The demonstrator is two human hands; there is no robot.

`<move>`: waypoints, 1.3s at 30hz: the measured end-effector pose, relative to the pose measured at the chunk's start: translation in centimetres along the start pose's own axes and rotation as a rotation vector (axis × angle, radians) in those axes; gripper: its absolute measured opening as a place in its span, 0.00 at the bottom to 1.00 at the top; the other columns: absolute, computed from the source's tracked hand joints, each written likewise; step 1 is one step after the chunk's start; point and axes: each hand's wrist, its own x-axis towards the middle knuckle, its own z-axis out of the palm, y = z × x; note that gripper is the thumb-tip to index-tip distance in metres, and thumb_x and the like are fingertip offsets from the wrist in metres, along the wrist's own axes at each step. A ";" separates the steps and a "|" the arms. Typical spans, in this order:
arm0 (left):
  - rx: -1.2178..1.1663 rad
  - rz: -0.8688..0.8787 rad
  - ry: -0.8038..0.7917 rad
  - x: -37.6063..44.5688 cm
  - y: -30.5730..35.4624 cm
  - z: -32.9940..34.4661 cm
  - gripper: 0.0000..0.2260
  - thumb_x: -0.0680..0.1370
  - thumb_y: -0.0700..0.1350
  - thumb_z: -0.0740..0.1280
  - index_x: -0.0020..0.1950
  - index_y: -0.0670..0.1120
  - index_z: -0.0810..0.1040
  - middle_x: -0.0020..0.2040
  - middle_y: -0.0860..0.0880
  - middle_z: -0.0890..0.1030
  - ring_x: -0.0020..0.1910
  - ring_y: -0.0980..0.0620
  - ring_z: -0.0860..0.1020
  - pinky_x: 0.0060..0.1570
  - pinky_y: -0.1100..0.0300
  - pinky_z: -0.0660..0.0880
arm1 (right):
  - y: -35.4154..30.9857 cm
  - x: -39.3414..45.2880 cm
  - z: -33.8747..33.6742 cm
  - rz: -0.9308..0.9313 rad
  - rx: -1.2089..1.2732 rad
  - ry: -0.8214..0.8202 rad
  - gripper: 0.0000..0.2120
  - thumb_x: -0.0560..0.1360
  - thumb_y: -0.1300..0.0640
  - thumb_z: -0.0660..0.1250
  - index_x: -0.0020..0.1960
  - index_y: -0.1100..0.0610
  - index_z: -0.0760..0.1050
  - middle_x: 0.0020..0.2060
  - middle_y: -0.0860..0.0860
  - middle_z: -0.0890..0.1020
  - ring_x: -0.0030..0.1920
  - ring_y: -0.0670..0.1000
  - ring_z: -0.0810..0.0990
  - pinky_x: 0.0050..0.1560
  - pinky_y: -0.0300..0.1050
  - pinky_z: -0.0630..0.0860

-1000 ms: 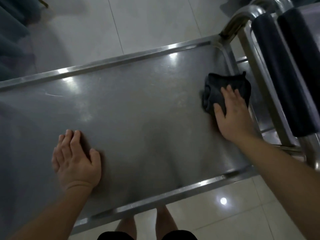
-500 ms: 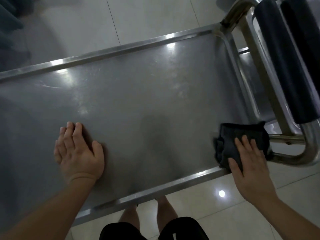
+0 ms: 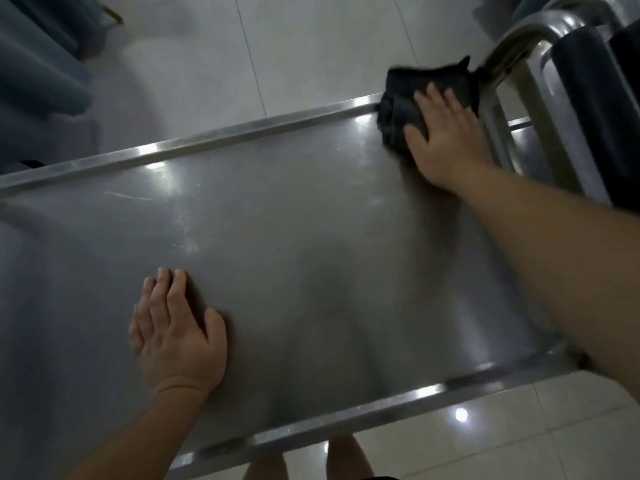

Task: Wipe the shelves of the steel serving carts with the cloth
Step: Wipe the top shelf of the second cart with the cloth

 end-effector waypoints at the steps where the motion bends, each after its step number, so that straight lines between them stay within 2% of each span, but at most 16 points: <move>1: 0.003 -0.002 0.007 0.0 0.0 0.0 0.33 0.77 0.55 0.57 0.81 0.46 0.63 0.83 0.44 0.62 0.83 0.43 0.56 0.81 0.41 0.52 | -0.9 1.6 -0.3 0.015 0.007 -0.003 0.34 0.81 0.36 0.46 0.84 0.47 0.51 0.84 0.46 0.51 0.83 0.52 0.47 0.81 0.56 0.45; 5: 0.020 -0.003 0.021 0.0 0.0 0.3 0.33 0.77 0.55 0.58 0.81 0.47 0.63 0.83 0.44 0.62 0.83 0.43 0.57 0.81 0.41 0.53 | -2.1 3.9 -0.5 0.017 -0.006 0.023 0.34 0.81 0.37 0.47 0.84 0.49 0.52 0.84 0.48 0.53 0.83 0.53 0.47 0.81 0.57 0.44; 9: 0.034 0.003 0.016 0.0 -0.4 0.6 0.32 0.77 0.55 0.58 0.81 0.48 0.62 0.83 0.45 0.61 0.83 0.44 0.56 0.80 0.41 0.53 | -2.0 -0.2 -0.2 -0.059 0.016 -0.020 0.33 0.82 0.38 0.48 0.84 0.50 0.52 0.84 0.48 0.53 0.83 0.53 0.48 0.81 0.55 0.46; 16: 0.000 -0.009 0.032 0.0 -0.2 0.5 0.32 0.76 0.55 0.58 0.80 0.48 0.63 0.83 0.45 0.62 0.83 0.44 0.56 0.80 0.40 0.53 | -0.9 -18.7 2.7 -0.286 -0.013 0.006 0.30 0.81 0.42 0.58 0.80 0.52 0.65 0.80 0.48 0.65 0.81 0.53 0.59 0.78 0.58 0.59; 20: -0.012 -0.009 0.016 0.0 -0.2 0.2 0.32 0.76 0.55 0.58 0.80 0.48 0.63 0.83 0.45 0.62 0.83 0.44 0.56 0.80 0.41 0.52 | 0.4 -29.2 4.3 -0.397 -0.051 -0.141 0.31 0.82 0.41 0.58 0.82 0.48 0.60 0.82 0.44 0.59 0.83 0.51 0.54 0.78 0.59 0.59; 23: -0.018 -0.012 0.024 -0.2 -0.1 0.0 0.33 0.76 0.55 0.57 0.81 0.47 0.63 0.83 0.44 0.62 0.83 0.43 0.56 0.81 0.42 0.51 | 0.8 -33.3 4.9 -0.493 -0.130 -0.231 0.31 0.83 0.39 0.56 0.83 0.45 0.55 0.82 0.42 0.56 0.83 0.50 0.54 0.78 0.58 0.59; 25: -0.019 -0.012 0.020 -0.2 0.0 0.0 0.33 0.76 0.55 0.57 0.81 0.47 0.63 0.83 0.44 0.62 0.84 0.43 0.56 0.81 0.42 0.51 | 1.0 -32.1 4.7 -0.556 -0.163 -0.256 0.32 0.82 0.39 0.57 0.83 0.44 0.55 0.82 0.41 0.56 0.83 0.49 0.54 0.79 0.57 0.57; 27: -0.018 -0.009 0.012 -0.1 0.1 0.0 0.33 0.77 0.55 0.57 0.81 0.46 0.63 0.83 0.44 0.62 0.84 0.43 0.56 0.81 0.42 0.51 | 0.8 -28.5 4.3 -0.615 -0.178 -0.249 0.33 0.80 0.40 0.60 0.82 0.46 0.60 0.82 0.43 0.59 0.82 0.50 0.55 0.80 0.56 0.56; 31: -0.002 -0.007 0.002 -0.1 -0.2 0.0 0.32 0.78 0.55 0.57 0.82 0.46 0.62 0.84 0.44 0.61 0.84 0.43 0.55 0.82 0.42 0.51 | -2.4 -18.1 3.7 -0.538 -0.117 -0.106 0.32 0.78 0.40 0.59 0.80 0.50 0.67 0.80 0.48 0.65 0.81 0.53 0.59 0.79 0.59 0.58; 34: 0.001 -0.007 -0.008 -0.1 -0.2 0.0 0.32 0.79 0.55 0.56 0.83 0.46 0.62 0.84 0.45 0.61 0.84 0.44 0.54 0.82 0.43 0.50 | -5.6 -8.7 2.9 -0.421 -0.072 -0.087 0.35 0.78 0.37 0.52 0.81 0.51 0.64 0.81 0.51 0.63 0.81 0.57 0.59 0.79 0.60 0.57; 37: 0.012 -0.002 0.013 -0.1 -0.1 0.1 0.32 0.79 0.55 0.57 0.83 0.47 0.63 0.84 0.45 0.62 0.84 0.44 0.55 0.82 0.43 0.50 | -8.8 -0.4 1.8 -0.224 -0.009 -0.055 0.38 0.77 0.35 0.46 0.83 0.50 0.56 0.83 0.49 0.56 0.83 0.55 0.51 0.81 0.58 0.50; 39: 0.011 0.004 0.025 -0.1 -0.2 0.3 0.32 0.79 0.55 0.58 0.82 0.47 0.63 0.84 0.45 0.62 0.84 0.45 0.55 0.82 0.44 0.50 | -10.3 2.1 2.1 -0.148 -0.022 -0.028 0.37 0.78 0.35 0.45 0.84 0.47 0.51 0.84 0.47 0.52 0.83 0.53 0.47 0.82 0.57 0.45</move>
